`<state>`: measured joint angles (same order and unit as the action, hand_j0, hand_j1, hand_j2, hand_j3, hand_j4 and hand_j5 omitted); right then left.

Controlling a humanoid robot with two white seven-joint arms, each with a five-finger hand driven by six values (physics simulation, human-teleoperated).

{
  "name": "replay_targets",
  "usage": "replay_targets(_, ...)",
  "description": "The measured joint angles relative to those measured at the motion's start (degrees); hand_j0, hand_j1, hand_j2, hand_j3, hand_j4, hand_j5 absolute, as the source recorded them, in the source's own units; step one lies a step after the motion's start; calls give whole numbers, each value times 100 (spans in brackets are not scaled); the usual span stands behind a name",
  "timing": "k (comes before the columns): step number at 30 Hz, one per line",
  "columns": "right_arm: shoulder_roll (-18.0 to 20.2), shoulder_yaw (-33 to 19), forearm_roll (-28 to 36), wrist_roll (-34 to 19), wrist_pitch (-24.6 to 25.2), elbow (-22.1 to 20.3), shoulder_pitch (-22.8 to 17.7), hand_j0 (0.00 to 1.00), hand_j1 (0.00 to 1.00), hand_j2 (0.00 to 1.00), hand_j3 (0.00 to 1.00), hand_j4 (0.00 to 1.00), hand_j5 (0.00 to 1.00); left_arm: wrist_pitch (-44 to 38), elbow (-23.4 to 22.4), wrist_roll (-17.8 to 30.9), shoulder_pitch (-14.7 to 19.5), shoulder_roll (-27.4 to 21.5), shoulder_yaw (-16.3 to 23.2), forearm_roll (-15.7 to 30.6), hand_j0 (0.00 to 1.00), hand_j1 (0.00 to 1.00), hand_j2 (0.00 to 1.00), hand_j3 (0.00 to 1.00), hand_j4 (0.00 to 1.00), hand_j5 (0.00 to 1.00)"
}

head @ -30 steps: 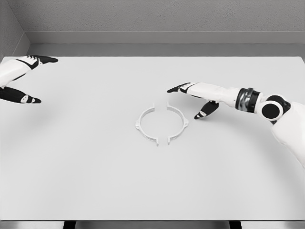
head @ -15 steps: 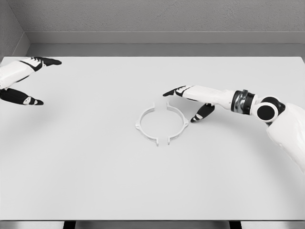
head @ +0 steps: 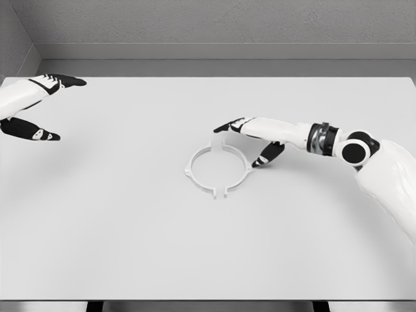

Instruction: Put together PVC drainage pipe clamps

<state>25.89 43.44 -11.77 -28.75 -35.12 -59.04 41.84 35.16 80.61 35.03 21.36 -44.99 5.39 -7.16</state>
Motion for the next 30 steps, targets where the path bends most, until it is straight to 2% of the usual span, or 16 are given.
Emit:
replay_targets(20, 71, 82, -6, 10, -1, -68, 35, 100, 100, 100, 100, 100, 100, 0, 49, 0, 44, -100, -30, -86, 100, 100, 100, 100, 100, 100)
replay_targets(30, 226, 122, -8, 36, -1, -522, -9, 100, 100, 100, 100, 100, 100, 0, 59, 0, 53, -107, -7, -81, 100, 100, 100, 100, 100, 100)
